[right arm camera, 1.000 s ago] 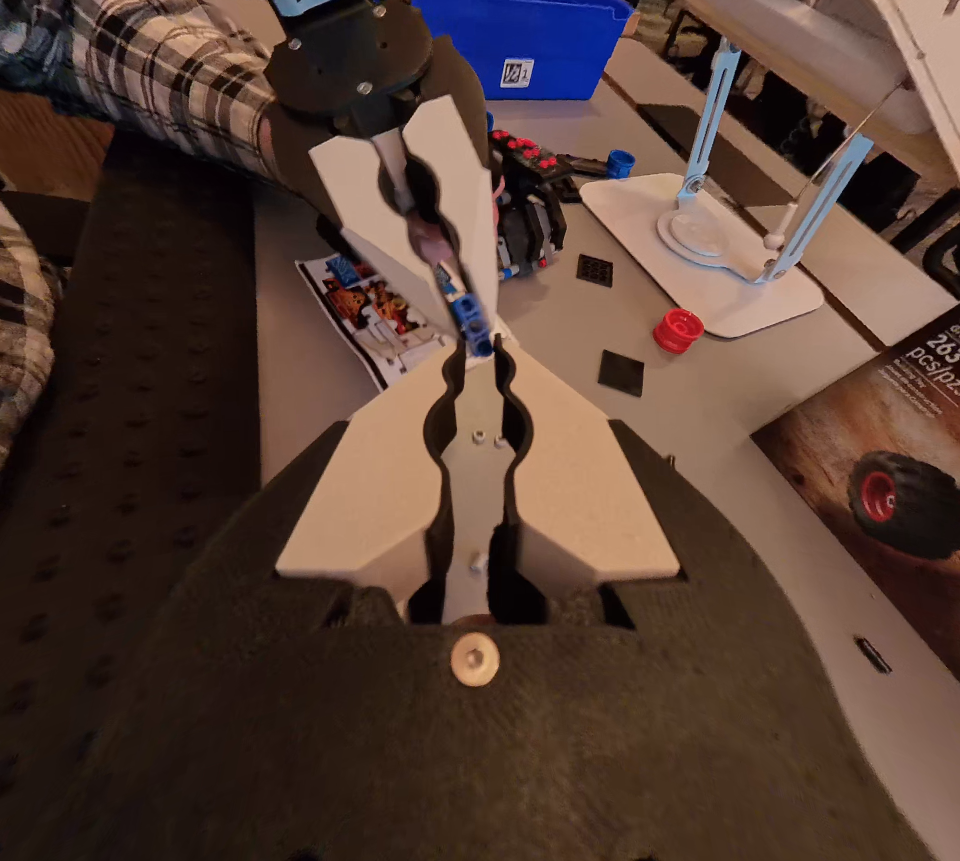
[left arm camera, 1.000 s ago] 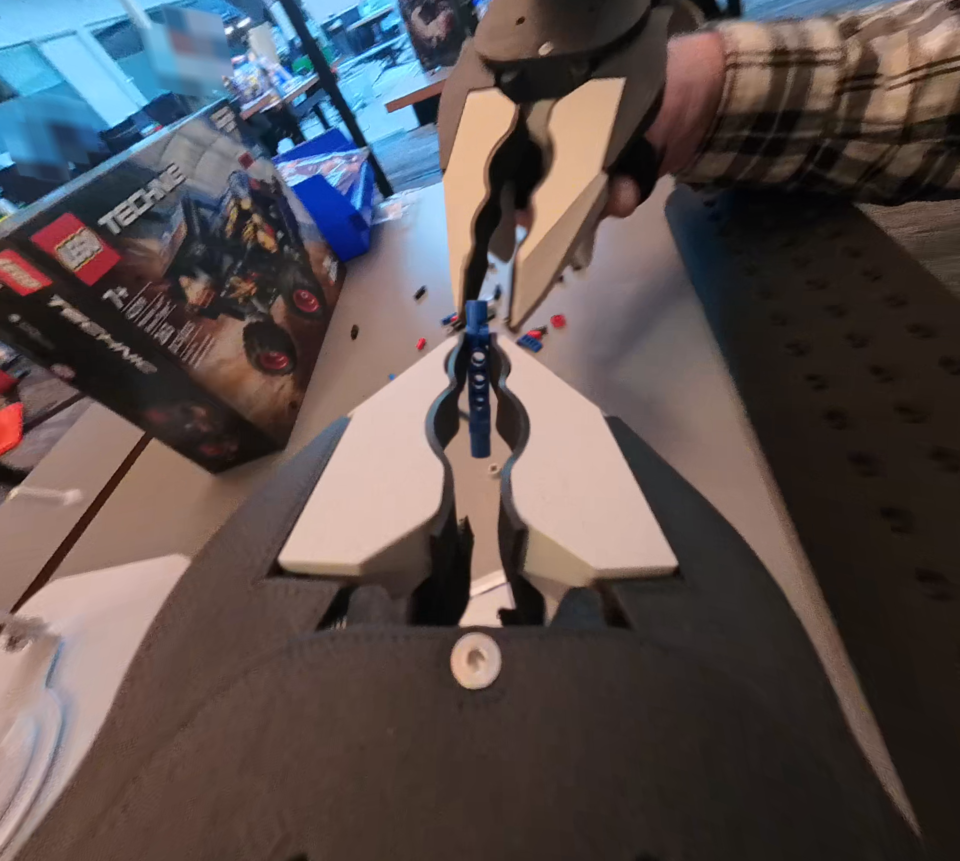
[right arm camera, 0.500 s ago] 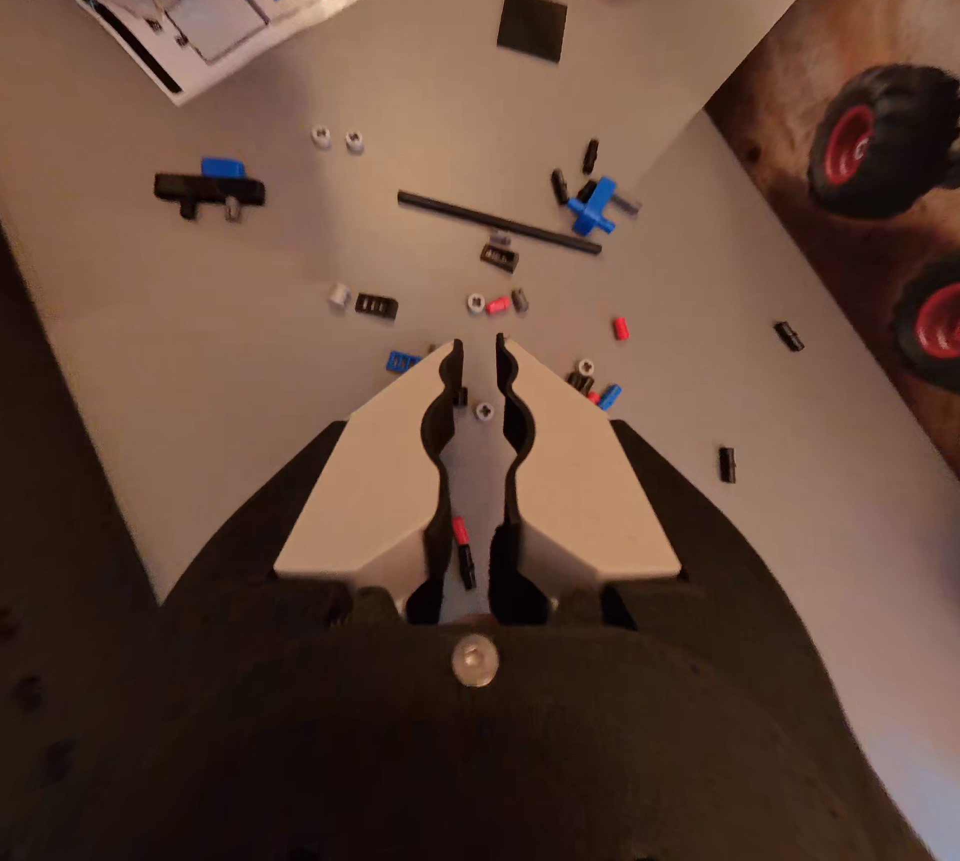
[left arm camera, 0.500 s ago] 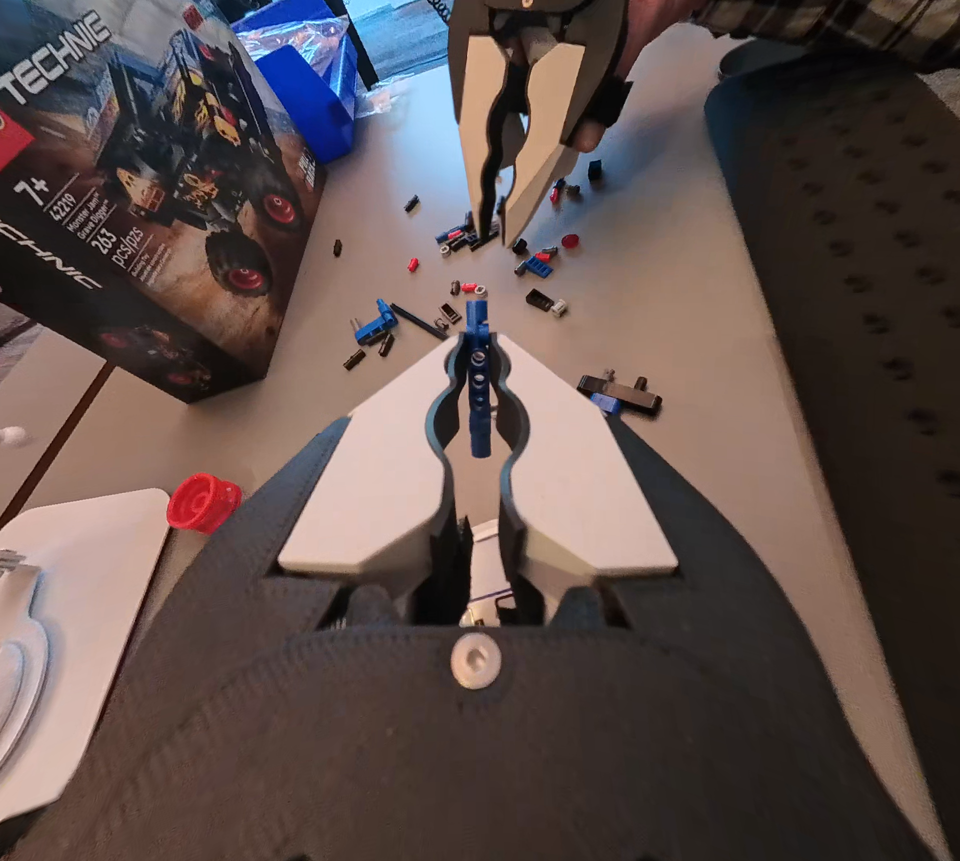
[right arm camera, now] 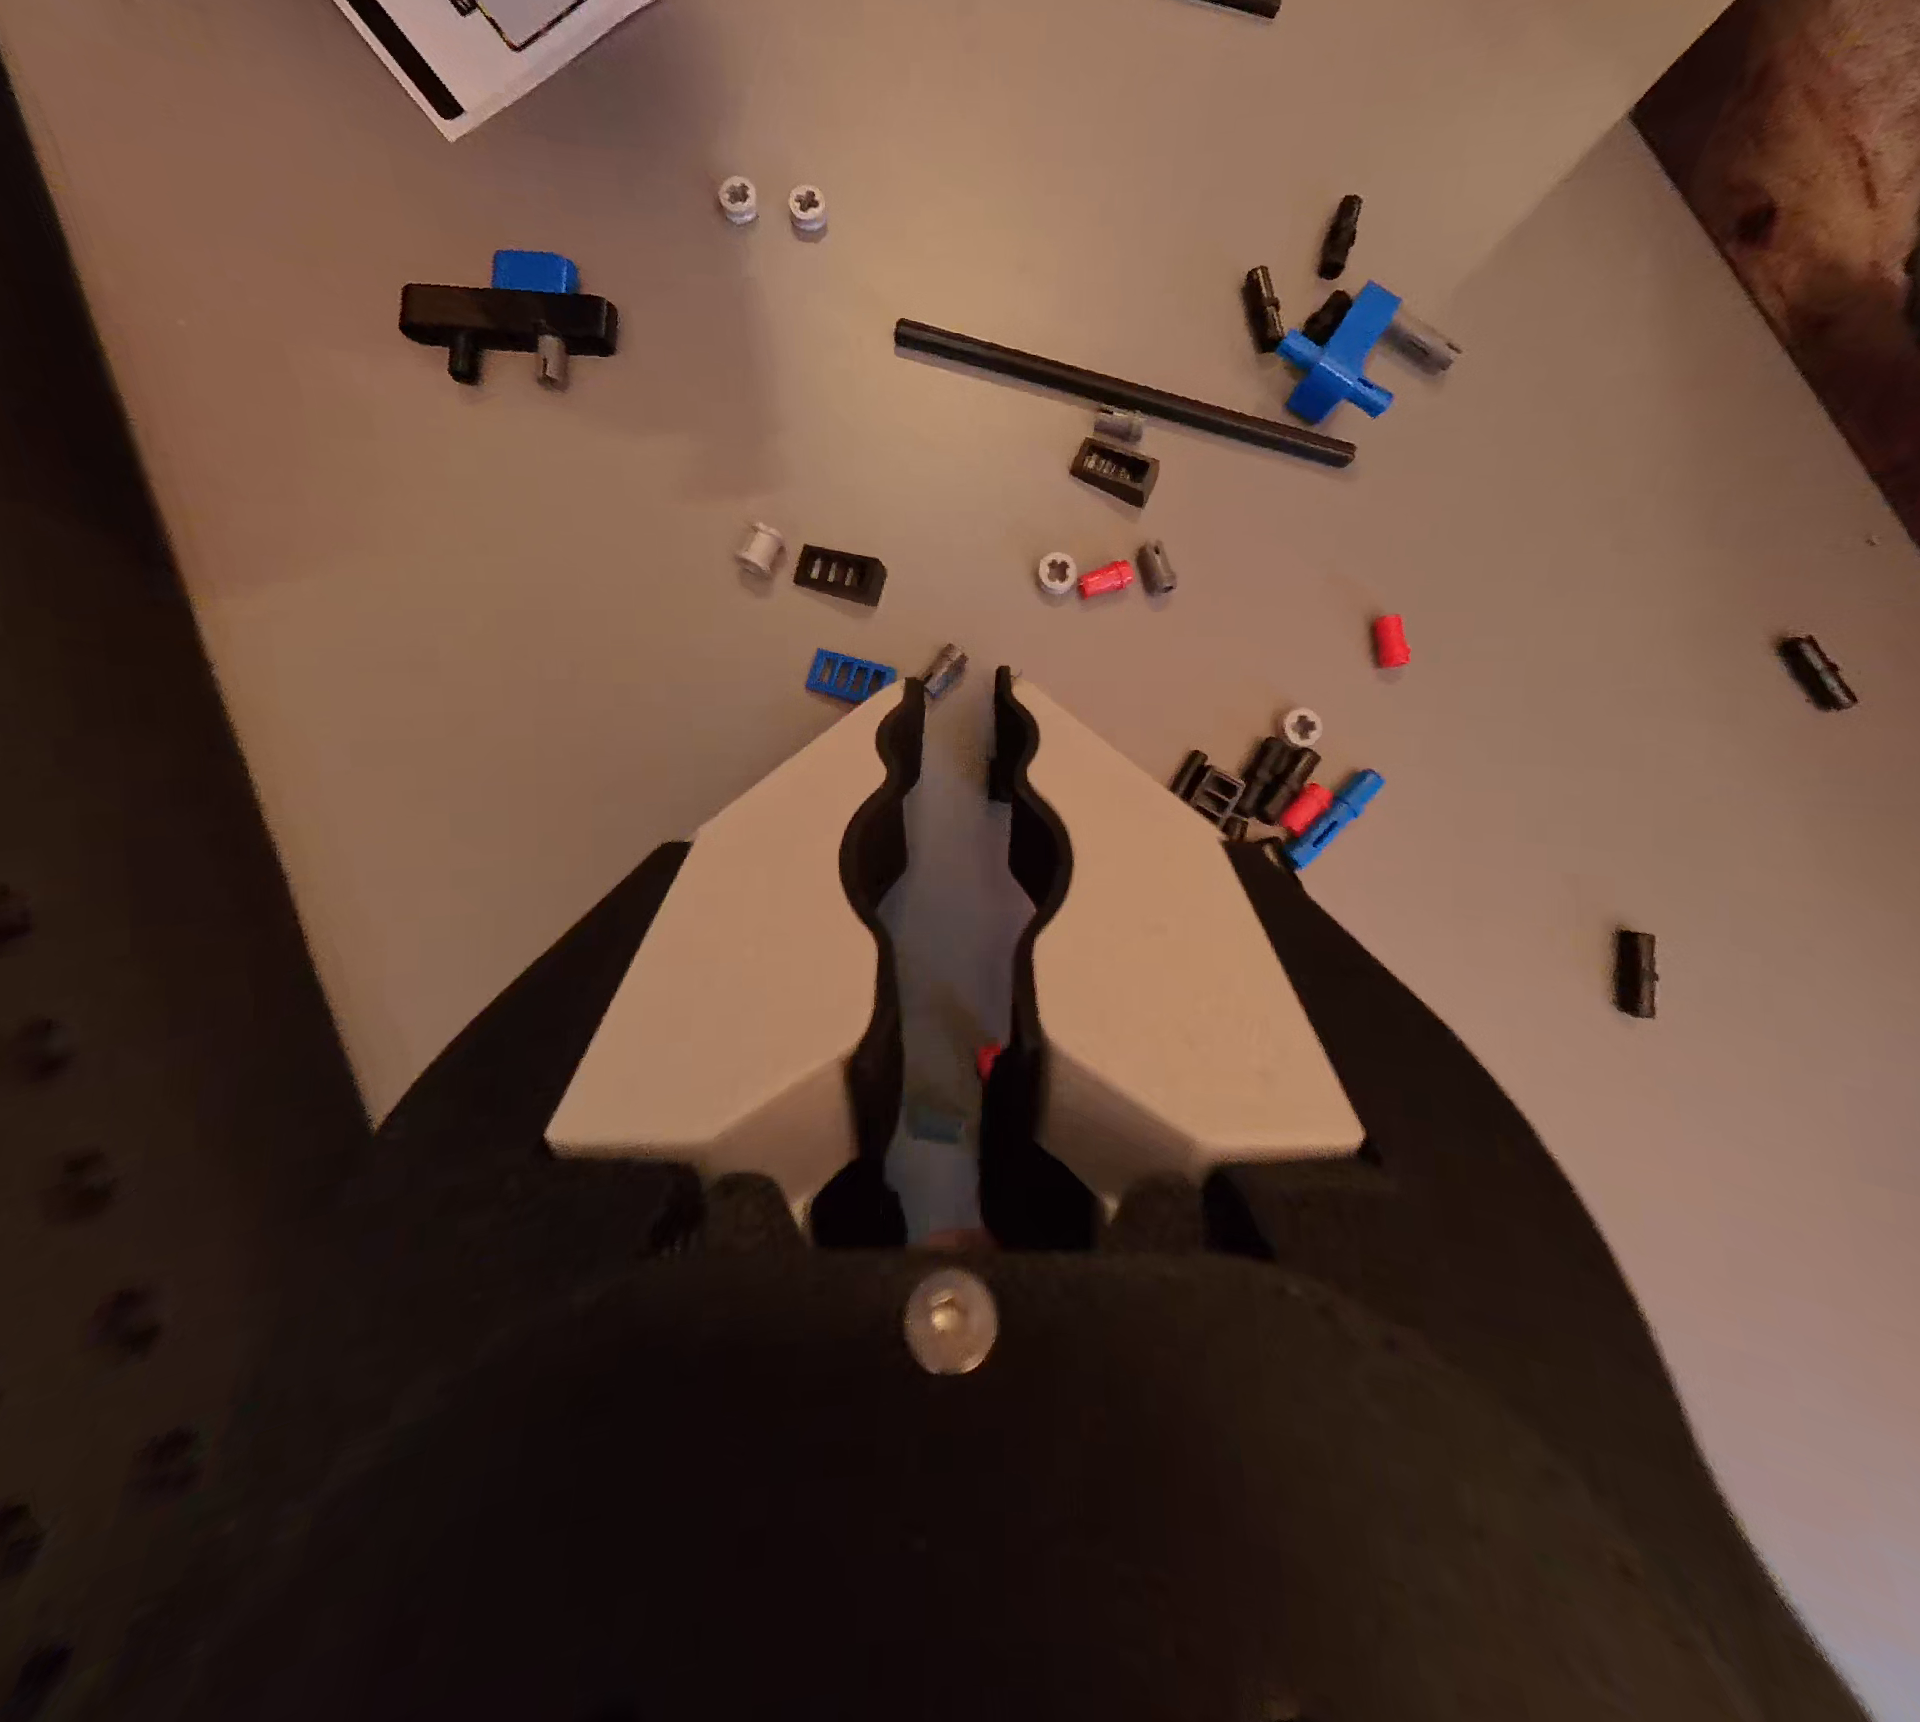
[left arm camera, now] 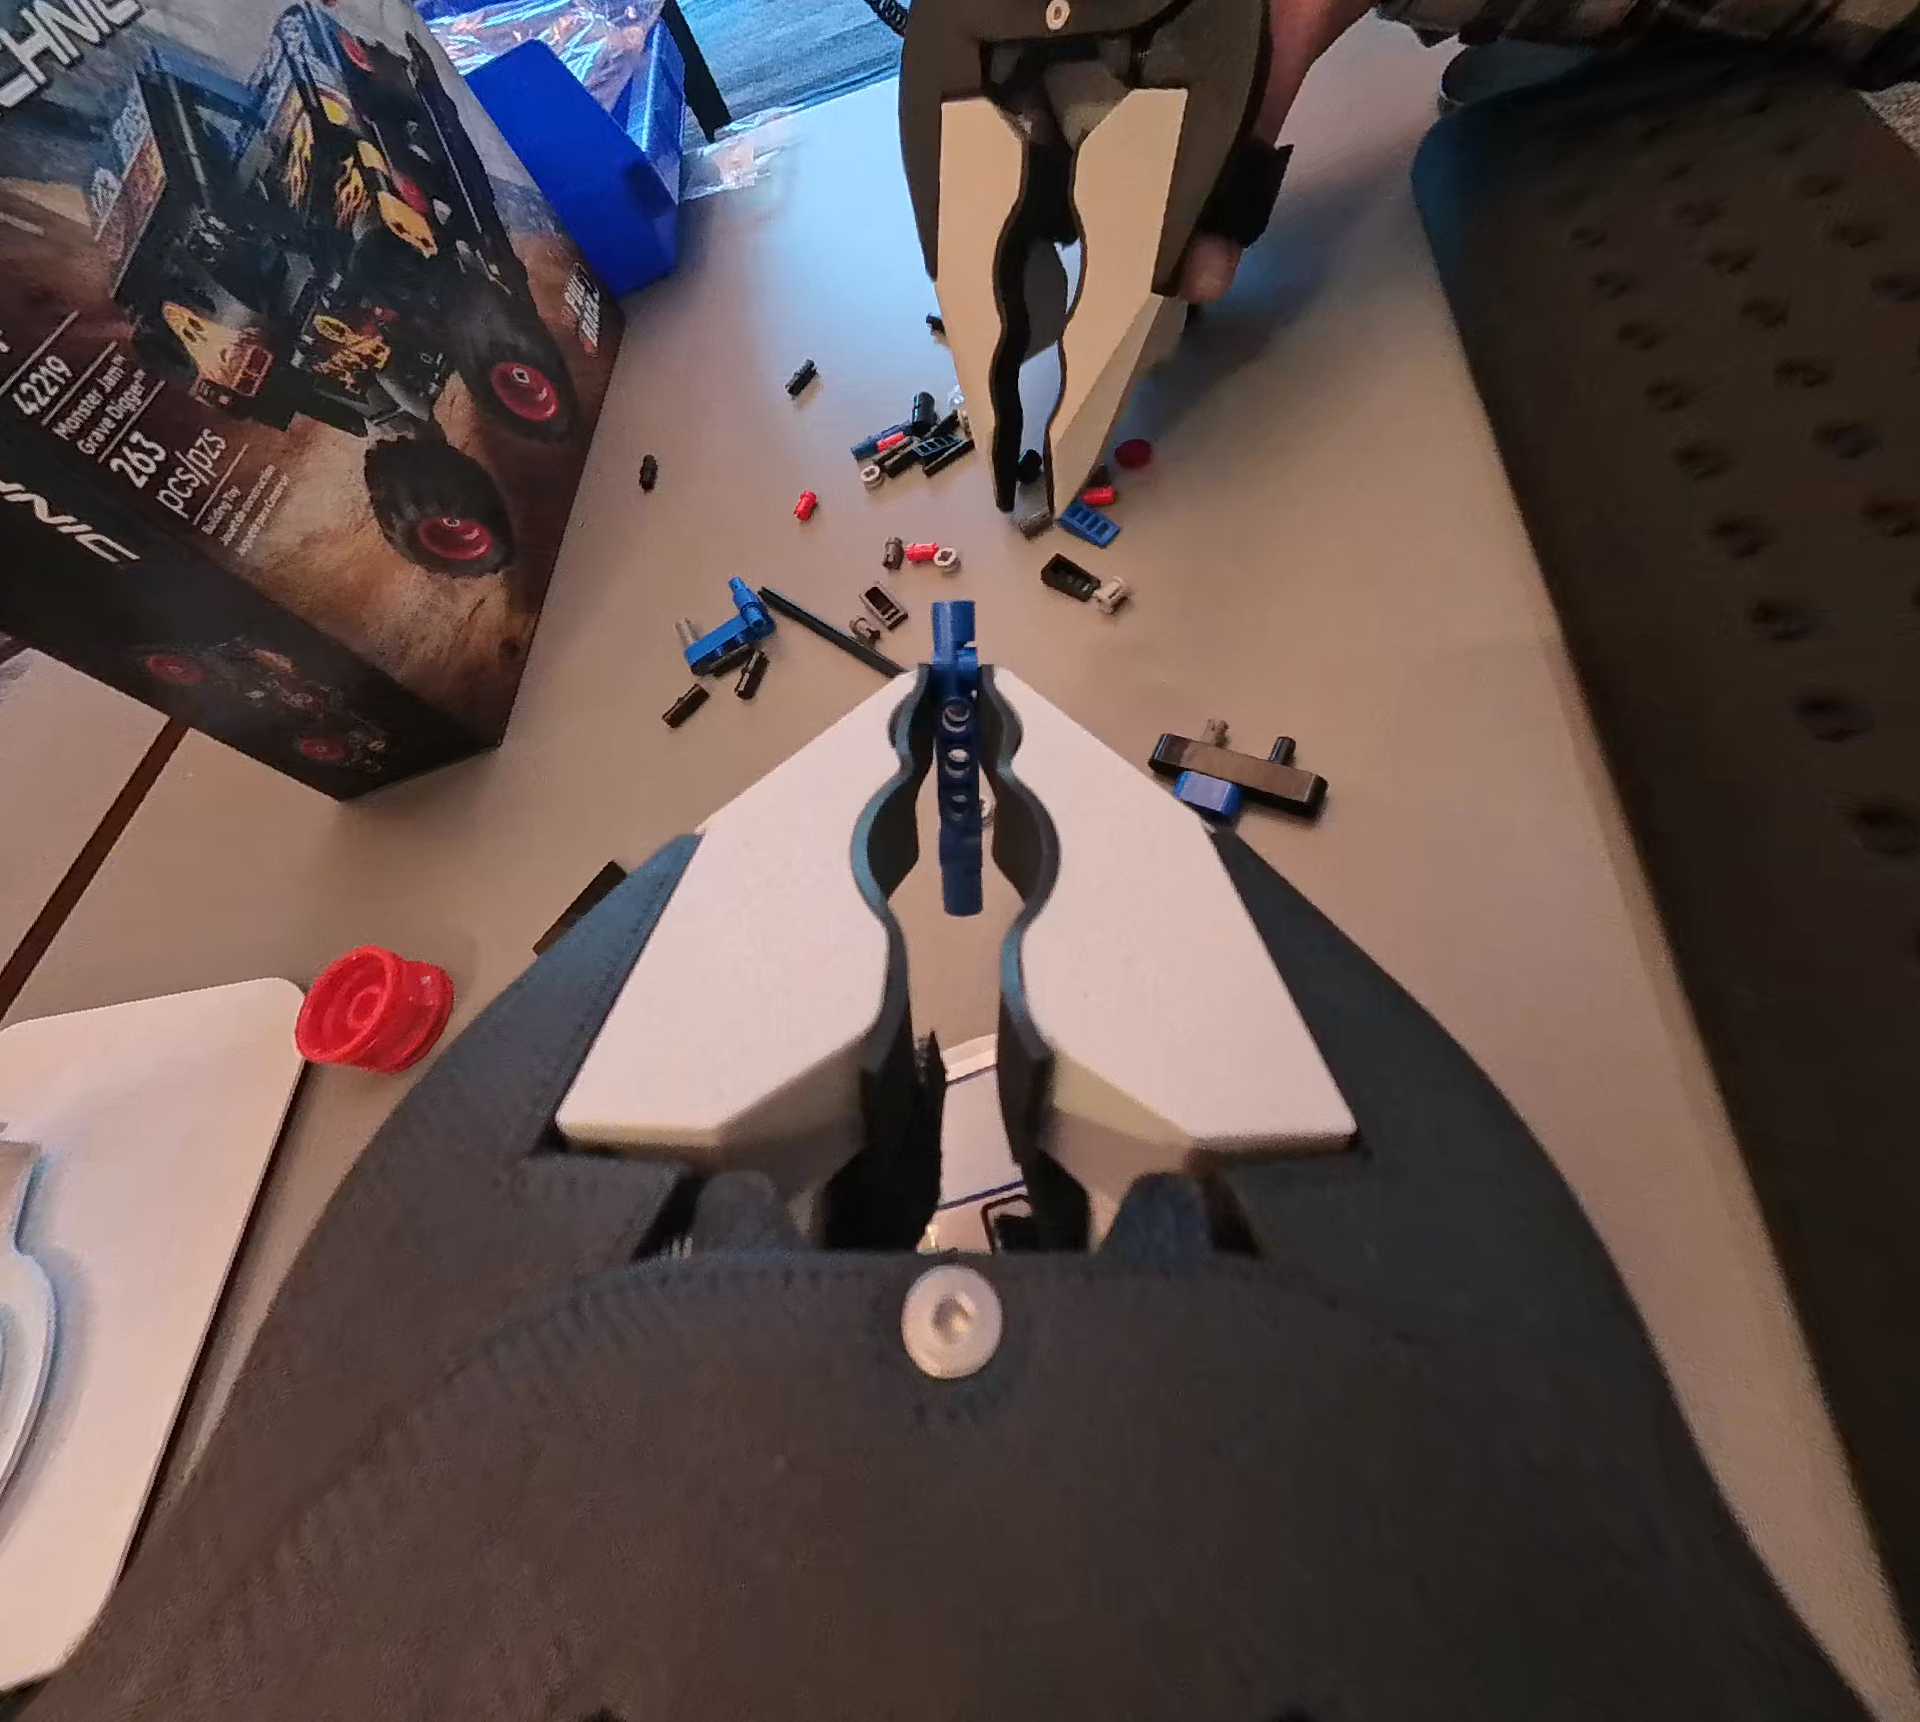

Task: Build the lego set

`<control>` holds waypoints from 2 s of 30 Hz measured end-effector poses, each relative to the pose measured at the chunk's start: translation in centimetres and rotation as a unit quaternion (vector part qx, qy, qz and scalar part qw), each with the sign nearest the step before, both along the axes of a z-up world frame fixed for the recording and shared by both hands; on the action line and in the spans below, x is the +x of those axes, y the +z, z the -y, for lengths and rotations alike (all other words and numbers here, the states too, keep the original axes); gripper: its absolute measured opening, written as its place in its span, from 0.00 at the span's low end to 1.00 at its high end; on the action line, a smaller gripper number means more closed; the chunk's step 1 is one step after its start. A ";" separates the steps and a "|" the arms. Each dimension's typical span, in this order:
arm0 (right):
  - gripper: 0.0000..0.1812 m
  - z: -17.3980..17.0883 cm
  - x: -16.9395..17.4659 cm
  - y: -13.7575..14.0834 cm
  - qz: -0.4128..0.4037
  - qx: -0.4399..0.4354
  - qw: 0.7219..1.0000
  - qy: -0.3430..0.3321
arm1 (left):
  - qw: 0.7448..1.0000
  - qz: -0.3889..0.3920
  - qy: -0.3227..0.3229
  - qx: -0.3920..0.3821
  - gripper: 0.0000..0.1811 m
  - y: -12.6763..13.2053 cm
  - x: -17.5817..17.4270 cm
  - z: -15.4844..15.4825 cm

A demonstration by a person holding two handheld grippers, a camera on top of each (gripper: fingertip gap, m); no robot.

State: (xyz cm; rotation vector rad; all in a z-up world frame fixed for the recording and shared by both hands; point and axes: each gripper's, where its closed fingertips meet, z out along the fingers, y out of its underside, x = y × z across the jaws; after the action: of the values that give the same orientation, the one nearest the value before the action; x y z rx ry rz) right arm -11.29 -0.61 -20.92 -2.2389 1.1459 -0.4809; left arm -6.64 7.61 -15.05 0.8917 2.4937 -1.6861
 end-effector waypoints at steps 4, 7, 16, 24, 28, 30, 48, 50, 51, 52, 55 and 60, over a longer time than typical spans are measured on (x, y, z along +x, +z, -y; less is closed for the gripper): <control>0.06 -0.5 0.1 0.0 -0.003 -0.001 1.000 0.006 | 1.000 0.000 -0.003 0.003 0.03 -0.2 -0.2 0.0; 0.06 -0.8 0.1 0.0 -0.011 0.000 1.000 0.006 | 1.000 0.003 -0.004 0.004 0.03 -0.3 -0.2 0.0; 0.04 -0.6 -0.6 0.1 -0.029 0.005 1.000 0.007 | 1.000 0.005 -0.006 0.005 0.03 -0.4 -0.3 0.0; 0.01 -2.9 -0.8 0.2 -0.031 0.036 0.998 0.039 | 1.000 0.004 -0.005 0.007 0.03 -0.5 -0.2 0.1; 0.03 -1.0 -0.3 0.9 -0.005 0.013 1.000 0.021 | 1.000 0.003 -0.005 0.006 0.03 -0.5 -0.2 0.1; 0.05 -0.5 -0.4 0.4 -0.004 -0.010 0.999 0.040 | 1.000 0.003 -0.006 0.008 0.03 -0.6 -0.2 0.2; 0.01 -1.7 0.1 -0.1 -0.013 0.001 0.994 0.108 | 1.000 -0.001 -0.010 0.019 0.03 -1.4 -0.4 0.4; 0.00 -1.9 0.2 -0.1 -0.008 0.005 0.994 0.105 | 1.000 0.001 -0.011 0.022 0.03 -1.6 -0.4 0.5; 0.00 -1.9 0.3 -0.1 -0.004 0.003 0.995 0.100 | 1.000 0.002 -0.011 0.024 0.03 -1.7 -0.4 0.5; 0.00 -1.9 0.3 0.0 -0.001 0.003 0.995 0.096 | 1.000 0.001 -0.010 0.026 0.03 -1.7 -0.4 0.5; 0.00 -2.3 0.2 0.2 0.009 0.013 0.995 0.094 | 1.000 0.000 -0.010 0.029 0.03 -1.8 -0.5 0.5; 0.06 -2.4 -0.2 0.0 -0.003 0.007 0.996 0.088 | 0.999 0.002 -0.011 0.033 0.03 -2.0 -0.5 0.5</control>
State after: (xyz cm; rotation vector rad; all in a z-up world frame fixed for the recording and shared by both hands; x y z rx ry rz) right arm -11.48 1.79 -20.89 -2.3046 0.9409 -0.3941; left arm -7.19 7.14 -17.07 0.9304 2.5611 -1.6157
